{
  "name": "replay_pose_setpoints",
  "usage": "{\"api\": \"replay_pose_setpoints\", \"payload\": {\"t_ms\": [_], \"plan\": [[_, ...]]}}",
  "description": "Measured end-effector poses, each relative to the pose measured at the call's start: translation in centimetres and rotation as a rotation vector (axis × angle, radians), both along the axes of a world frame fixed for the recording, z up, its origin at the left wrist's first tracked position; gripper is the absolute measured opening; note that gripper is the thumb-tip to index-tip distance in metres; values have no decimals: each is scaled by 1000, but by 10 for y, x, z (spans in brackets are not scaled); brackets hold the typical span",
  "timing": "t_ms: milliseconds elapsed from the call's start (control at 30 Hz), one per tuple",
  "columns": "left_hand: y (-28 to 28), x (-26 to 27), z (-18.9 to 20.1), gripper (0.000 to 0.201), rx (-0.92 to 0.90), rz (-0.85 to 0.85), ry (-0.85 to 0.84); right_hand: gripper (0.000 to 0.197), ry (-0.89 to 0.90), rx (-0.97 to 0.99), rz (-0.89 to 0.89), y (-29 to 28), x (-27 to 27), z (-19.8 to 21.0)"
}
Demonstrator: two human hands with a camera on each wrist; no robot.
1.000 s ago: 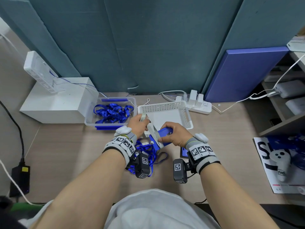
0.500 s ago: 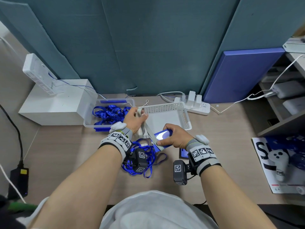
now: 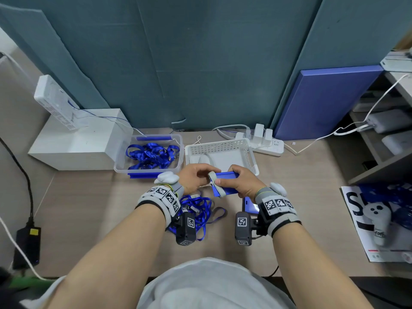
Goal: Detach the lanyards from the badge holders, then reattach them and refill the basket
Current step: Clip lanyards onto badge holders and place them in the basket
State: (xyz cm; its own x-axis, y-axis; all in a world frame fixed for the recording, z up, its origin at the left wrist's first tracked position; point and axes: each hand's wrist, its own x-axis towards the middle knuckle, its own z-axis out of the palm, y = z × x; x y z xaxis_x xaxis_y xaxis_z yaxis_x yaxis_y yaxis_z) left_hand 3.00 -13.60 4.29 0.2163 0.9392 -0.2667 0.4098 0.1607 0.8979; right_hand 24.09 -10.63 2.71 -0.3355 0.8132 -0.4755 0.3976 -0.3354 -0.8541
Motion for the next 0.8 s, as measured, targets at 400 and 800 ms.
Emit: {"api": "replay_pose_setpoints", "payload": {"t_ms": [400,800], "plan": [[2,22,1,29,-44,247,44,41,34,15,42,0,-5,10],[-5,16,-5,29,-65,-15,193,20,183,-88,43,3,-7,25]]}}
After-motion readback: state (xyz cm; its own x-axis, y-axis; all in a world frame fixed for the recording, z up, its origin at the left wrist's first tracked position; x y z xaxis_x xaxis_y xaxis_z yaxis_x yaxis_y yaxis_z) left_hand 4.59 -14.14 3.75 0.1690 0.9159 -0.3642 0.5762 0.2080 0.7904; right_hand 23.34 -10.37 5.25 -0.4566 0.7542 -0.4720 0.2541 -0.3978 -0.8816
